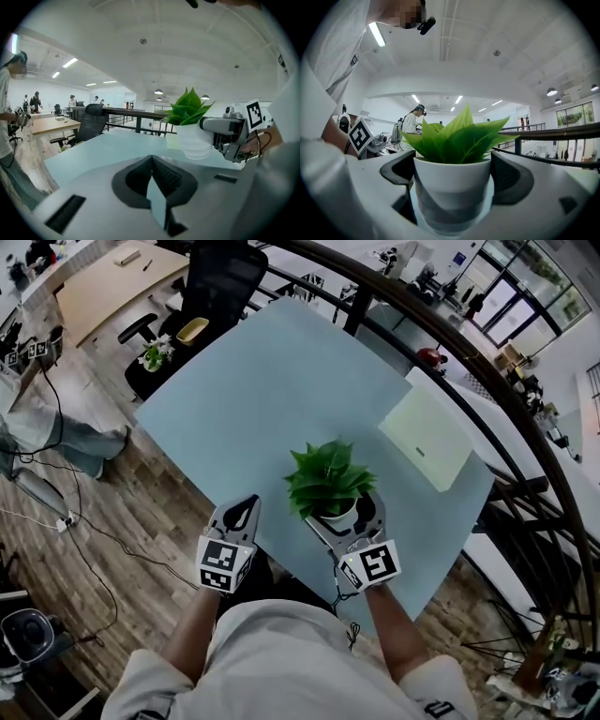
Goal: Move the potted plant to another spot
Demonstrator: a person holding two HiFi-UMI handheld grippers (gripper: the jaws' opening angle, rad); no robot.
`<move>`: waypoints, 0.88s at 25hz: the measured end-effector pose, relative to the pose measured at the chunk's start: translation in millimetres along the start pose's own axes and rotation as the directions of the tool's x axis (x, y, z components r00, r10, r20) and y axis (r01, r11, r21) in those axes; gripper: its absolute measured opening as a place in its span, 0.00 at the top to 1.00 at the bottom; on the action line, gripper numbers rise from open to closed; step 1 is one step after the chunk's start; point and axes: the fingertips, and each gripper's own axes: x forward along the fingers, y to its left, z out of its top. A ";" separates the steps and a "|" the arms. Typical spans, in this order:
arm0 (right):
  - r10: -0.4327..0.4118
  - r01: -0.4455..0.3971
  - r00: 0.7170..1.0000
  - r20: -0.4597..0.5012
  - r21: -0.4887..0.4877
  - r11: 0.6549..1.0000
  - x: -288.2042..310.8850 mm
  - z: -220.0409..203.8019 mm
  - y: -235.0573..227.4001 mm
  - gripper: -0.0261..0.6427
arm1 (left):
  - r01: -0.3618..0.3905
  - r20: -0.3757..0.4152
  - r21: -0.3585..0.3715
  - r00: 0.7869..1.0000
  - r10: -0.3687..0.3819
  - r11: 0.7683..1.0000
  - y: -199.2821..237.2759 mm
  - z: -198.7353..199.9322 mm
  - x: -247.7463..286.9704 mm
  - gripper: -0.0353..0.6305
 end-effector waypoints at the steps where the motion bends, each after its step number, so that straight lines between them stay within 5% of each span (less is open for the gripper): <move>1: 0.000 0.000 1.000 -0.004 0.003 1.000 6.9 -1.7 -0.5 0.21 | -0.002 -0.005 -0.005 1.000 0.002 1.000 6.2 -1.3 1.2 0.93; 22: -0.178 0.183 0.983 -0.054 0.115 0.976 140.1 -27.8 -64.3 0.21 | 0.152 -0.094 0.023 0.984 -0.149 0.988 104.0 31.3 108.9 0.93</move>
